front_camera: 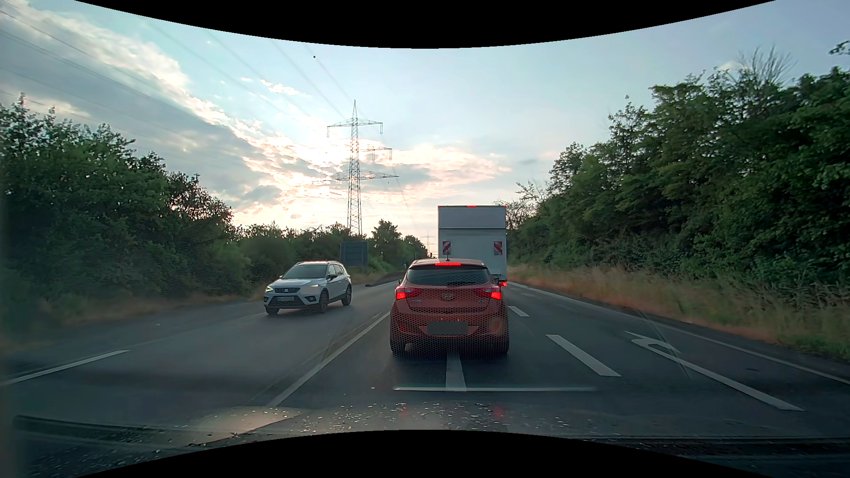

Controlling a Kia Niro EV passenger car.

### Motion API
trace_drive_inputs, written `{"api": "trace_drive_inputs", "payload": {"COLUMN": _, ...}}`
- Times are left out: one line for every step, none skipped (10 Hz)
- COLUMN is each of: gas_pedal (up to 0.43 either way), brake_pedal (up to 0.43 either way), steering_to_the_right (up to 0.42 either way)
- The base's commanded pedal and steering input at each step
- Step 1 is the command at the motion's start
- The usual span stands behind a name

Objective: Follow the waypoints while adhering to traffic rules and regulations

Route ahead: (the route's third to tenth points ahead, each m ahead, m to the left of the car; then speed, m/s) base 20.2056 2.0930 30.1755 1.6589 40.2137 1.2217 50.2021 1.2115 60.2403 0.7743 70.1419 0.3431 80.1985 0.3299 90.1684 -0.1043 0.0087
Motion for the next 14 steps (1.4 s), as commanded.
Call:
{"api": "trace_drive_inputs", "payload": {"gas_pedal": 0.0, "brake_pedal": 0.25, "steering_to_the_right": -0.005}}
{"api": "trace_drive_inputs", "payload": {"gas_pedal": 0.0, "brake_pedal": 0.25, "steering_to_the_right": -0.005}}
{"api": "trace_drive_inputs", "payload": {"gas_pedal": 0.0, "brake_pedal": 0.25, "steering_to_the_right": -0.005}}
{"api": "trace_drive_inputs", "payload": {"gas_pedal": 0.0, "brake_pedal": 0.25, "steering_to_the_right": -0.005}}
{"api": "trace_drive_inputs", "payload": {"gas_pedal": 0.0, "brake_pedal": 0.25, "steering_to_the_right": -0.005}}
{"api": "trace_drive_inputs", "payload": {"gas_pedal": 0.0, "brake_pedal": 0.25, "steering_to_the_right": -0.005}}
{"api": "trace_drive_inputs", "payload": {"gas_pedal": 0.0, "brake_pedal": 0.25, "steering_to_the_right": -0.005}}
{"api": "trace_drive_inputs", "payload": {"gas_pedal": 0.0, "brake_pedal": 0.25, "steering_to_the_right": -0.005}}
{"api": "trace_drive_inputs", "payload": {"gas_pedal": 0.0, "brake_pedal": 0.25, "steering_to_the_right": -0.005}}
{"api": "trace_drive_inputs", "payload": {"gas_pedal": 0.0, "brake_pedal": 0.25, "steering_to_the_right": -0.005}}
{"api": "trace_drive_inputs", "payload": {"gas_pedal": 0.0, "brake_pedal": 0.25, "steering_to_the_right": -0.005}}
{"api": "trace_drive_inputs", "payload": {"gas_pedal": 0.0, "brake_pedal": 0.25, "steering_to_the_right": -0.005}}
{"api": "trace_drive_inputs", "payload": {"gas_pedal": 0.0, "brake_pedal": 0.25, "steering_to_the_right": -0.005}}
{"api": "trace_drive_inputs", "payload": {"gas_pedal": 0.0, "brake_pedal": 0.25, "steering_to_the_right": -0.005}}
